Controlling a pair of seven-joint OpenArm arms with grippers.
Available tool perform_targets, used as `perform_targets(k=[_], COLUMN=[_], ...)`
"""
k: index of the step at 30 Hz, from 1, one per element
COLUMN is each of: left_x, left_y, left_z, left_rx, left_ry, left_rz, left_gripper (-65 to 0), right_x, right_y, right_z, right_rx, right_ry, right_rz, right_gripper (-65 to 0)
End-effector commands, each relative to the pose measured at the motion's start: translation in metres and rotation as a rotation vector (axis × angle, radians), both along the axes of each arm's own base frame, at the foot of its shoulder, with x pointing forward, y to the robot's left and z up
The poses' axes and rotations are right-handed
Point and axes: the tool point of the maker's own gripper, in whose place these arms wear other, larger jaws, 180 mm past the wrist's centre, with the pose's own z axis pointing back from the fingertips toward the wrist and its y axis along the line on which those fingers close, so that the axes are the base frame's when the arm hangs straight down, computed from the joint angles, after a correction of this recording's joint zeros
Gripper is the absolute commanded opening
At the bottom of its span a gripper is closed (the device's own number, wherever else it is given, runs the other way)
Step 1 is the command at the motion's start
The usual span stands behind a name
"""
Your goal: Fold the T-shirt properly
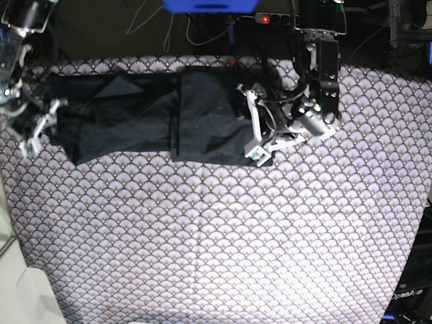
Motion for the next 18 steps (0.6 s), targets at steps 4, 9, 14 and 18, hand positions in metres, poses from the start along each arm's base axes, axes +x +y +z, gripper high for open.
perform_targets(k=[4,9,14,18], left_x=[0.01,0.01,0.01,0.01], left_y=[-0.004,-0.004,-0.004,-0.004], left_z=[0.01,0.01,0.01,0.01], left_rx=[-0.021,-0.021,-0.021,-0.021], left_ry=[-0.038,-0.039,-0.039,-0.039], left_rz=[0.0,0.0,0.0,0.0], left_gripper=[-29.6,-29.6,-29.6,-29.5], right_x=[-0.003,-0.008,-0.003,-0.002], right_y=[-0.004,-0.019,-0.037,-0.046], right_z=[0.007,0.011,0.036,0.063], right_rx=[-0.007,-0.019,-0.063,-0.139], right_ry=[-0.035,-0.043,-0.098,-0.107], right_rz=[0.007,-0.037,-0.07,-0.082], right_gripper=[-32.0,-32.0,-31.8,-31.6])
